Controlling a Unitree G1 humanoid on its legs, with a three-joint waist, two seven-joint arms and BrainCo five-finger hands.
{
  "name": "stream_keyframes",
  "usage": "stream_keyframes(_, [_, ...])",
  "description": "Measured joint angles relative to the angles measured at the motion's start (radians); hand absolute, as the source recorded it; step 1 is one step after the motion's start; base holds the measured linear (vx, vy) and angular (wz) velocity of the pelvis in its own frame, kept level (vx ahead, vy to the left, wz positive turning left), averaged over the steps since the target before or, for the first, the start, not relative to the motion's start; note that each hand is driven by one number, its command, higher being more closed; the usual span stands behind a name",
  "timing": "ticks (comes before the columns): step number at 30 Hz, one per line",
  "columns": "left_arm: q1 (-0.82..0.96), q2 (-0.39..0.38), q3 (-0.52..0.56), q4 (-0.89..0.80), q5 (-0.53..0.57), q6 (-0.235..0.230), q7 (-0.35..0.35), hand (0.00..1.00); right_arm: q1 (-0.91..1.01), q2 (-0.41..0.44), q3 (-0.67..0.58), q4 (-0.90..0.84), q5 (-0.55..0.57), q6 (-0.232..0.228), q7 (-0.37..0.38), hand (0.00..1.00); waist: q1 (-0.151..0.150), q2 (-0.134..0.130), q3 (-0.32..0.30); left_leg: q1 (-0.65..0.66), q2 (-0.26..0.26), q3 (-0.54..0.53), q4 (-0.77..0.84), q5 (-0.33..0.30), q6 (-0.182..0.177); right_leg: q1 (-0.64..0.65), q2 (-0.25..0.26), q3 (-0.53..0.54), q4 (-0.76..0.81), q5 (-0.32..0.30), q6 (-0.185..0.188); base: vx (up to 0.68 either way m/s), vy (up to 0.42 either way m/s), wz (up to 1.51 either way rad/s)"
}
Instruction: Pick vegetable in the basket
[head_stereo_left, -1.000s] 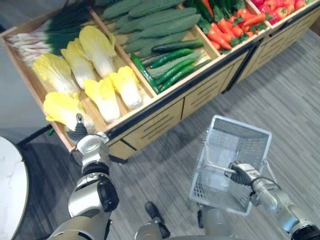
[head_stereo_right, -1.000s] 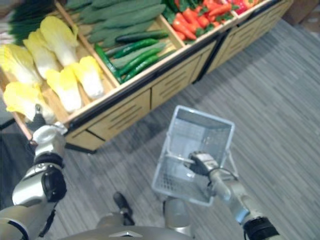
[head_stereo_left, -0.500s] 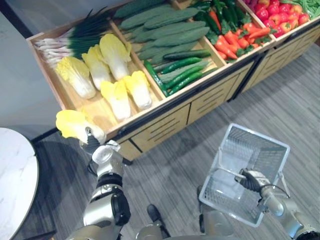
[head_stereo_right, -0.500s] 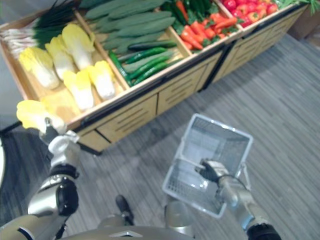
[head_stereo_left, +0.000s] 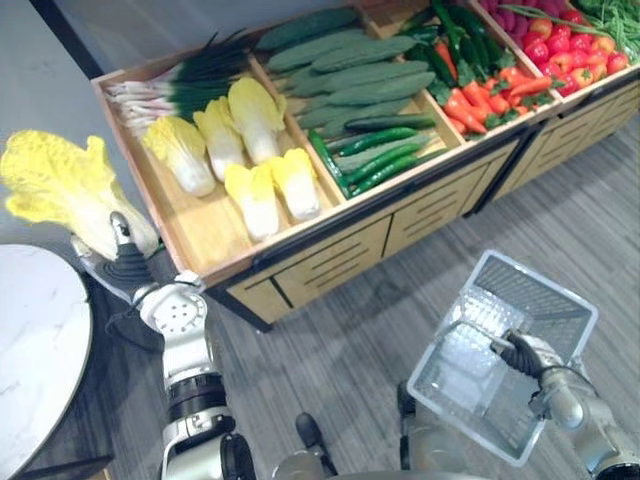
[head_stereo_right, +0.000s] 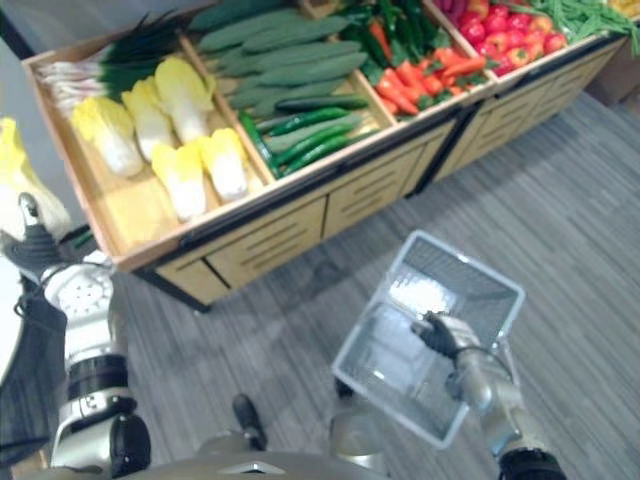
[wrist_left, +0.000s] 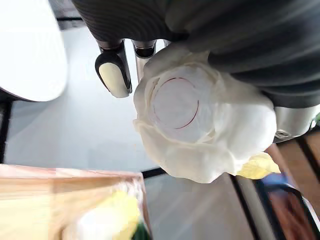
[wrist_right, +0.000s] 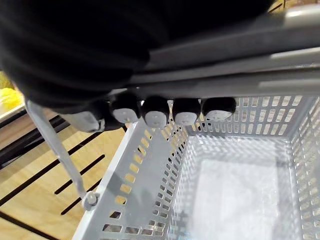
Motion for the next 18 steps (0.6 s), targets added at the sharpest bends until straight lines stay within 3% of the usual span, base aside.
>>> stream_keyframes(5, [0.075, 0.004, -0.201, -0.121, 0.086, -0.016, -0.110, 1.00, -0.036, -0.042, -0.026, 0.033, 0.016, 0.018, 0.000, 1.00, 0.007, 0.012, -0.024, 0.018, -0.002, 0.027, -0.001, -0.004, -0.005, 0.000, 0.000, 0.029, 0.000, 0.002, 0.004, 0.01, -0.009, -0.17])
stream_keyframes(8, [0.118, 0.016, -0.352, -0.187, 0.083, -0.061, -0.204, 1.00, -0.058, -0.090, -0.026, 0.037, 0.046, 0.022, 0.013, 1.00, 0.017, 0.017, -0.035, 0.032, 0.000, 0.055, -0.001, -0.007, -0.008, -0.002, 0.002, 0.055, 0.001, 0.004, 0.008, 0.01, -0.013, -0.27])
stream_keyframes(10, [0.133, 0.065, -0.483, -0.201, 0.063, -0.103, -0.281, 1.00, -0.074, -0.123, -0.023, 0.037, 0.076, 0.024, 0.023, 1.00, 0.019, 0.024, -0.043, 0.049, 0.003, 0.080, -0.001, -0.010, -0.011, -0.001, 0.009, 0.079, 0.002, 0.006, 0.011, 0.01, -0.029, -0.34])
stream_keyframes(13, [0.145, 0.109, -0.593, -0.219, 0.023, -0.144, -0.358, 1.00, -0.107, -0.155, 0.015, 0.035, 0.124, 0.029, 0.049, 1.00, 0.021, 0.026, -0.047, 0.083, 0.010, 0.126, -0.001, -0.020, -0.021, 0.009, 0.021, 0.114, 0.003, 0.008, 0.013, 0.01, -0.032, -0.39])
stream_keyframes(18, [0.160, 0.165, -0.786, -0.282, -0.095, -0.186, -0.452, 1.00, -0.109, -0.178, 0.085, -0.005, 0.148, 0.031, 0.074, 1.00, 0.025, 0.030, -0.083, 0.122, 0.026, 0.210, -0.001, -0.037, -0.035, 0.009, 0.047, 0.159, 0.006, 0.008, 0.013, 0.02, -0.040, -0.42])
